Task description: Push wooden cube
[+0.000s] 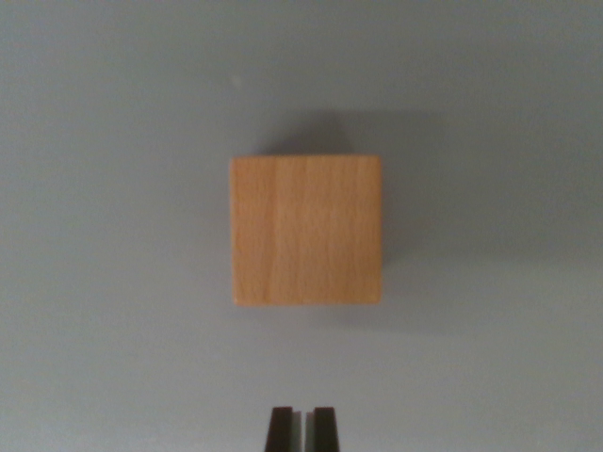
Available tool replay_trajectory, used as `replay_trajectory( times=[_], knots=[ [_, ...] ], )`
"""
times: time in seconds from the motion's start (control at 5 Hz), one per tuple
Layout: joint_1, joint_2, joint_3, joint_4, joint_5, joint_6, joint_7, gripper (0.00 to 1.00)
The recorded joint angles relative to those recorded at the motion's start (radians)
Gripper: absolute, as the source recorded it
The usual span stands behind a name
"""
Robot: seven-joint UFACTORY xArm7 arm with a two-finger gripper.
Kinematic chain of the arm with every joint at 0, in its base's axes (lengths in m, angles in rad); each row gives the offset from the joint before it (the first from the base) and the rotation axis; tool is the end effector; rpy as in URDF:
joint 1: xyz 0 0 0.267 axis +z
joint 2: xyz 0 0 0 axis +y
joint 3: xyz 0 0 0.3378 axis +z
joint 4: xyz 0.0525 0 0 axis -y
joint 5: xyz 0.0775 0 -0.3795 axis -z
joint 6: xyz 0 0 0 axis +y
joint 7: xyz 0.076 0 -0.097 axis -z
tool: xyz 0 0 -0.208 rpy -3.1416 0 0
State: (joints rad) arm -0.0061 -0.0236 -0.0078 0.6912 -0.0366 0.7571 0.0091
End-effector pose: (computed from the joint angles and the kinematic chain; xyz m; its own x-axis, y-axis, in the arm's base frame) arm 0.4148 -0.0114 0.0623 0.9991 0.0036 -0.0424 0.0047 -0.9997 0.0242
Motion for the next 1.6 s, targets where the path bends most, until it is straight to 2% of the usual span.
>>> replay_trajectory(
  times=[0.2,0.4,0.6,0.8,1.0,1.2,1.4,1.6],
  knots=[
    [-0.0011,-0.002,-0.001,-0.038,-0.0031,-0.037,0.001,0.0],
    [-0.0011,-0.002,-0.001,-0.038,-0.0031,-0.037,0.001,0.0],
    [-0.0021,-0.004,-0.001,-0.073,-0.006,-0.072,0.003,0.0],
    [-0.0021,-0.004,-0.001,-0.073,-0.006,-0.072,0.003,0.0],
    [-0.003,-0.005,-0.002,-0.104,-0.0086,-0.103,0.004,0.0],
    [-0.003,-0.005,-0.002,-0.104,-0.0086,-0.103,0.004,0.0],
    [-0.0039,-0.007,-0.002,-0.133,-0.011,-0.131,0.005,0.0],
    [-0.0039,-0.007,-0.002,-0.133,-0.011,-0.131,0.005,0.0]
  ],
)
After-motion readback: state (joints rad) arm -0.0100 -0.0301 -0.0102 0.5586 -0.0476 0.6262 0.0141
